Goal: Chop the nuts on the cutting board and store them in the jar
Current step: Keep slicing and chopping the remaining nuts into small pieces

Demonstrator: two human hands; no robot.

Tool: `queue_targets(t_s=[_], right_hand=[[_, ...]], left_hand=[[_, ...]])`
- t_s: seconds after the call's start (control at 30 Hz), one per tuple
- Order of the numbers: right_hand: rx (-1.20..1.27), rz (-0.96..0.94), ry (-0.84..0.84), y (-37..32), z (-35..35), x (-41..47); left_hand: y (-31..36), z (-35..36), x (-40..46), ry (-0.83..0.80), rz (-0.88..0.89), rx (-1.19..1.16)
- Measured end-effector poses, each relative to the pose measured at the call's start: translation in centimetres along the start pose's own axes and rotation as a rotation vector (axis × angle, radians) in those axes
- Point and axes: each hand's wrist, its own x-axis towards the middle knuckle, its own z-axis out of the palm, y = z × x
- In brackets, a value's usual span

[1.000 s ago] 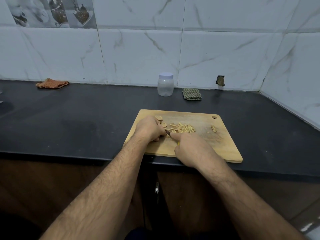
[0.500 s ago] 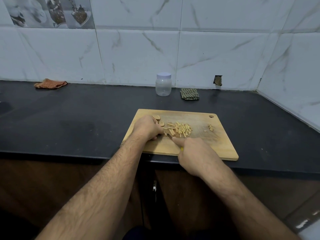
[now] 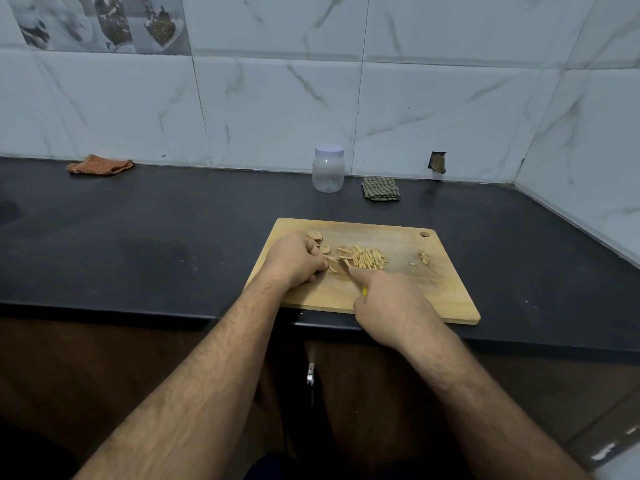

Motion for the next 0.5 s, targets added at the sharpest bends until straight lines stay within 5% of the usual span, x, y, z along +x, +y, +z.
queue_targets(t_s=[0.5], right_hand=[[-0.115,0.001,0.001,-1.0,-1.0,0.8]], left_hand=[[-1.2,0.4,-1.0,0.317,0.009,-0.276]])
